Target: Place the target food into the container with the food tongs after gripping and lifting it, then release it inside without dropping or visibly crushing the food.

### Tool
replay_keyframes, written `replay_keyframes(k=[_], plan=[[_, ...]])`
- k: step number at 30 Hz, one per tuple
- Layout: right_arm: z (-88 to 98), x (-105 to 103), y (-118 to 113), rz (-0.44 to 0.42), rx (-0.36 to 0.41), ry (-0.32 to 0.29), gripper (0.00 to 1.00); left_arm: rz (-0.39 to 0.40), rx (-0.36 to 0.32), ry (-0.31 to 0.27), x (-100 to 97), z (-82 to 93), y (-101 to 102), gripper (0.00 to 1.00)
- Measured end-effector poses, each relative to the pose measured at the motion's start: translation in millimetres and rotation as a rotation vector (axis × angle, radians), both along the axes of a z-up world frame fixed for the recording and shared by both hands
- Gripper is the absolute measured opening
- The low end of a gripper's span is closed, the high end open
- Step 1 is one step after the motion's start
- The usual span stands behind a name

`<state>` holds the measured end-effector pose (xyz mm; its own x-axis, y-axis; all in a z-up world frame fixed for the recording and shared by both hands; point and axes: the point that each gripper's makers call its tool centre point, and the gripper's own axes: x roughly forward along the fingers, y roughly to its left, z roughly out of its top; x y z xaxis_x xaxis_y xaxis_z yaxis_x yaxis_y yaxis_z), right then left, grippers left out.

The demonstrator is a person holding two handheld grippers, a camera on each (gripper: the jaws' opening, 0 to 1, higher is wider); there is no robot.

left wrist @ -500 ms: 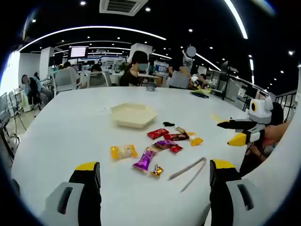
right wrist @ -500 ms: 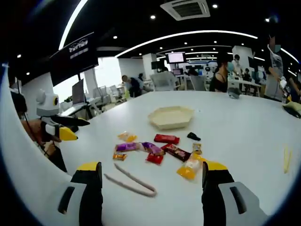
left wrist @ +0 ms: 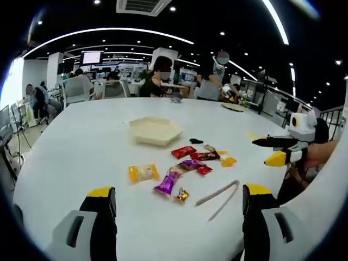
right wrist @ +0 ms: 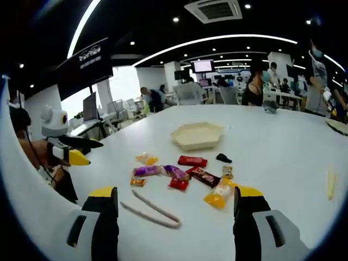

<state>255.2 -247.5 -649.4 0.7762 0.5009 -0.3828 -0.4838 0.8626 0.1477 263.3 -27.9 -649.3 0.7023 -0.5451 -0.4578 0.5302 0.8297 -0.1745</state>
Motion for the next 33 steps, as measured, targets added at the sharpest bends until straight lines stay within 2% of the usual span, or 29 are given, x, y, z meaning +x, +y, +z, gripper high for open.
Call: replay_keyframes(k=[3,7,11,19,21,24,26,31,33], plan=[[-2.8,1,-3,0.002,-0.018,0.005,0.91,0.021,-0.003,-0.001,-2.4,2.3,-3,0.97],[-12.4,-1,-7,0.032,0.004,0.054,0.91,0.061,0.009,-0.011,-7.7,0.9,-9,0.97],[-12.1,0,-9,0.055,-0.008,0.037,0.91,0.07,0.054,0.02,-15.8,-10.2,-15,0.97],[-10.7,-6,-9,0.134,0.012,0.025,0.91,0.105,0.115,0.053,-24.1,-15.9,-24,0.97],[-15.4,-9,-10,0.157,0.006,0.031,0.91,0.111,0.126,0.057,-24.4,-18.9,-27,0.97],[-20.9,-13,-10,0.18,-0.002,0.051,0.91,0.099,0.149,0.072,-25.4,-23.9,-31,0.97],[-22.1,-17,-10,0.204,-0.023,0.046,0.91,0.084,0.151,0.063,-25.5,-18.5,-37,0.97],[-25.5,-16,-11,0.19,-0.028,0.061,0.9,0.06,0.138,0.062,-21.8,-13.9,-41,0.97],[-23.8,-16,-10,0.183,-0.026,0.05,0.9,0.01,0.152,0.02,-20.0,-9.5,-47,0.97]])
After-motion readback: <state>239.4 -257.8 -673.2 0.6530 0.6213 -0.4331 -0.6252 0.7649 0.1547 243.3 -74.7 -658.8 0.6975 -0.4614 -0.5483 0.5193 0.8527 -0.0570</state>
